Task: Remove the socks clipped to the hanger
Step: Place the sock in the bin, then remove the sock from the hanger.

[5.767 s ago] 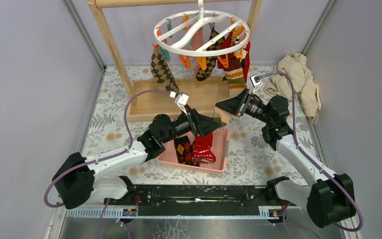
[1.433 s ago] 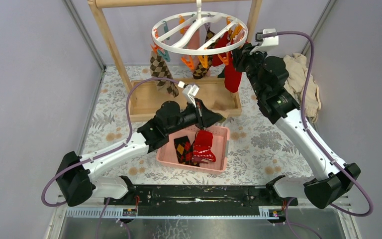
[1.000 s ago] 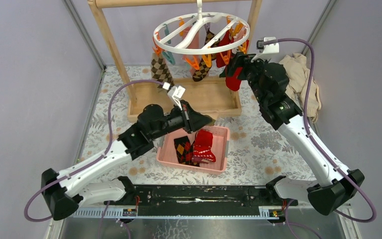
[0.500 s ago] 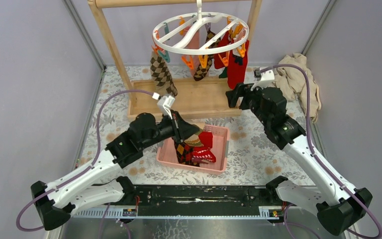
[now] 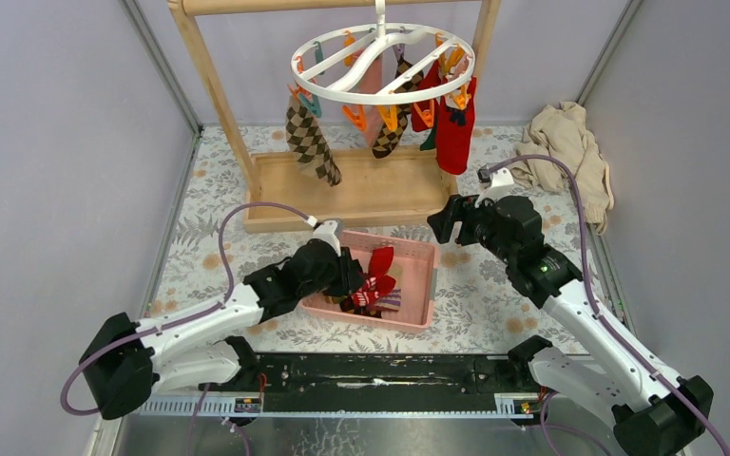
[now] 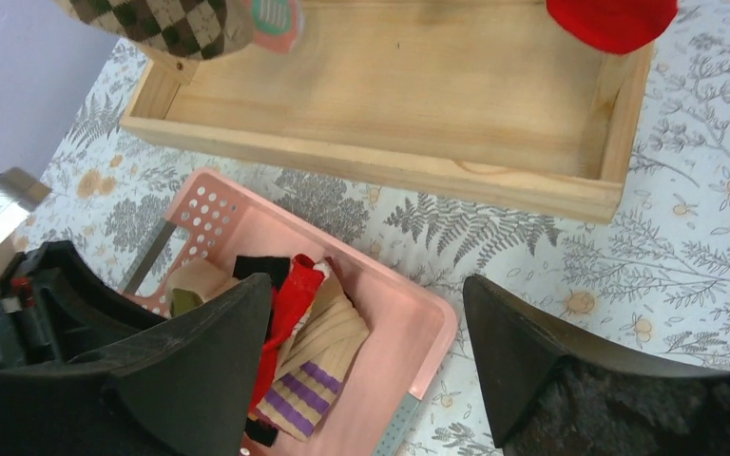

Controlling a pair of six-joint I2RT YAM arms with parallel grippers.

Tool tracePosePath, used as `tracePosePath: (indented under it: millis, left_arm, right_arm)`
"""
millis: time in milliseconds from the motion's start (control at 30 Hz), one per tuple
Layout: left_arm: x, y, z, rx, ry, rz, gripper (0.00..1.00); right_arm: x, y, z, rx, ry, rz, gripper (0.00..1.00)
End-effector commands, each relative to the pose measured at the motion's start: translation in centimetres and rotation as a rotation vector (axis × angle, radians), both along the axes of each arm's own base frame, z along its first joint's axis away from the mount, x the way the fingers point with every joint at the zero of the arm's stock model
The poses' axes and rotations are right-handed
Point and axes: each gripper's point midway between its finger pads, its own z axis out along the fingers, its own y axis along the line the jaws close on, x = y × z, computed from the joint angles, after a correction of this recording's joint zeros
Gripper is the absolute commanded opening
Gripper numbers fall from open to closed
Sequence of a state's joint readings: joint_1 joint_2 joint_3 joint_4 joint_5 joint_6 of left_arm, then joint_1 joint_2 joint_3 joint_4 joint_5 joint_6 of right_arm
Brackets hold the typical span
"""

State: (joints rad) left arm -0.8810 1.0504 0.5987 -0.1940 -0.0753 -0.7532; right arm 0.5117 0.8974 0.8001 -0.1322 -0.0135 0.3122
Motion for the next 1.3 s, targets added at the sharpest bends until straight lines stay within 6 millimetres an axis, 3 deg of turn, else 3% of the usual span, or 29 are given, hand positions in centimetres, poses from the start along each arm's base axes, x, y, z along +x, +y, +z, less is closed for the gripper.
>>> tracePosePath:
  millis: [0,133,200,233,567,833,1000,1267]
  left_arm:
    - [-0.1,-1.4,-0.9,-0.029,-0.001,-0.052,0.45]
    - [-0.3,-3.2,0.5,-0.089,-0.02,-0.124,0.65]
    - [-0.3,-3.7,1.9,-0.105,-0.052,-0.15,0.96]
    - [-0.3,-3.8,2.6,-0.109,-0.068,-0.154,0.98]
    - [-1.4,-4.4,11.3,-0.215,-0.202,-0.225,0.99]
    - [-3.4,-2.8,15.6,-0.352,-0.285,-0.246,0.99]
    - [-4.5,-1.6,16.2,-0.401,-0.323,-0.252,0.99]
    - [-5.6,-0.6,14.8,-0.369,-0.29,-0.271,0.98]
  right_arm:
    - [-1.0,0.9,0.5,0.049,-0.007,0.049,0.81]
    - [-1.3,0.9,-0.1,0.046,0.006,0.06,0.81]
    - [-1.5,1.0,-0.4,0.053,0.014,0.067,0.81]
    - [-1.6,1.1,-0.5,0.056,0.018,0.072,0.81]
    - [-2.7,1.3,-1.2,0.073,0.053,0.095,0.82]
    - [-3.6,1.2,-2.6,0.058,0.105,0.116,0.85]
    - [-3.9,1.4,-3.3,0.056,0.135,0.13,0.99]
    - [-4.0,1.5,-5.1,0.073,0.167,0.113,1.0]
